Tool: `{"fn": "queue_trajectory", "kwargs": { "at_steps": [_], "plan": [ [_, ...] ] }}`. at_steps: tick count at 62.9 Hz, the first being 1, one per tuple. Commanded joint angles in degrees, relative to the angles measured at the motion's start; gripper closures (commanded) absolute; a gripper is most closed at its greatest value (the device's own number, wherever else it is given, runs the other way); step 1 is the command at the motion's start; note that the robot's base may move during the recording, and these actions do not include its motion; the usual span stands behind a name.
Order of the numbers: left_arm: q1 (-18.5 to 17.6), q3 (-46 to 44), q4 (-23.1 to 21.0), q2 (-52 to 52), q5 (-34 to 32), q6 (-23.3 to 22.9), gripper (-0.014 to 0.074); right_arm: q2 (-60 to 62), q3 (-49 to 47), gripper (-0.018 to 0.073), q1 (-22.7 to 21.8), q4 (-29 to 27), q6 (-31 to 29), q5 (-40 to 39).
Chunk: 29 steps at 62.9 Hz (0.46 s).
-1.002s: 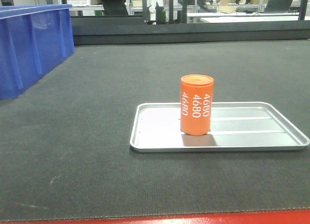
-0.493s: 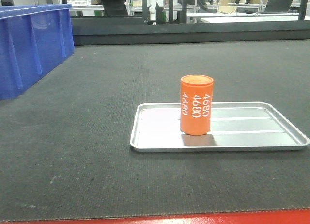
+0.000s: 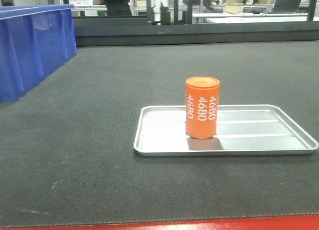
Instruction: Grab orange capacitor from left shelf to right conveyor
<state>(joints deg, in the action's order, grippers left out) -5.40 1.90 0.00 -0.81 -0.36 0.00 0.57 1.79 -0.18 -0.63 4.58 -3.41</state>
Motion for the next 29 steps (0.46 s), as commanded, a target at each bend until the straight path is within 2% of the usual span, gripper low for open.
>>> {"fn": "queue_trajectory", "kwargs": {
  "at_steps": [1,29],
  "plan": [
    [-0.3,-0.4,-0.3,0.6,-4.8,0.0,0.0701,1.2,0.1,0.0503,-0.3,0.6,0.0,-5.6],
    [-0.3,-0.4,-0.3,0.6,-4.8,0.0,0.0701,1.2,0.1,0.0503,-0.3,0.6,0.0,-5.6]
  ]
}}
